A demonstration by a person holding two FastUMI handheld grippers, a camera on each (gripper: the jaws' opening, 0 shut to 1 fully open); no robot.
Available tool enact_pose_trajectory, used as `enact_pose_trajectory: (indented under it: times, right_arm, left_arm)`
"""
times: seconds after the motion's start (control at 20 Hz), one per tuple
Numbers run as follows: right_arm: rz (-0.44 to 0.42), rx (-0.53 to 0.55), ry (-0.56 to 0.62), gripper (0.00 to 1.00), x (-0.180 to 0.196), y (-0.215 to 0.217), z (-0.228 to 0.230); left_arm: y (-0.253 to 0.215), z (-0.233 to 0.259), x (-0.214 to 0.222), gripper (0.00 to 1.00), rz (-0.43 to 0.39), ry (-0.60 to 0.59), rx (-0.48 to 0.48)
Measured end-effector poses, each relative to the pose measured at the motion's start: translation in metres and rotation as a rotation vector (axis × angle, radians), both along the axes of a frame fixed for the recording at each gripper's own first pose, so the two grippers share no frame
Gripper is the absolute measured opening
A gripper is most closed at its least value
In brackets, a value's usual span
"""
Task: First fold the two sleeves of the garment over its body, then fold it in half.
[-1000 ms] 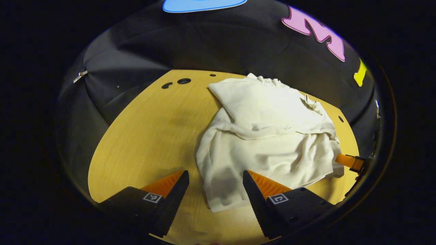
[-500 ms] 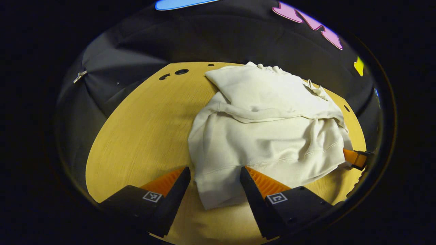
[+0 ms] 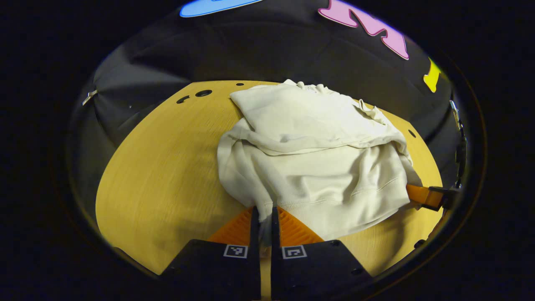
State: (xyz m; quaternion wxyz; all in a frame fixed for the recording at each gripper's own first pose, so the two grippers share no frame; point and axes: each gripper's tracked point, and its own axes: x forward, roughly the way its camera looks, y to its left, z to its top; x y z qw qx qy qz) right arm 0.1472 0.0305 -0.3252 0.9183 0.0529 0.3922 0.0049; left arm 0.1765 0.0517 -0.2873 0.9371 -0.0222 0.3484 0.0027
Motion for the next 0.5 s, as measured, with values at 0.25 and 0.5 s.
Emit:
enact_pose_trajectory:
  times: [0.25, 0.5]
  right_arm:
    - [0.012, 0.027, -0.003, 0.06, 0.002, -0.001, 0.003]
    - [-0.019, 0.085, -0.039, 0.05, 0.010, -0.002, 0.020]
  left_arm:
    - [-0.008, 0.002, 0.000, 0.07, -0.013, -0.003, -0.065]
    - [-0.012, 0.023, 0.006, 0.07, 0.039, -0.050, -0.226]
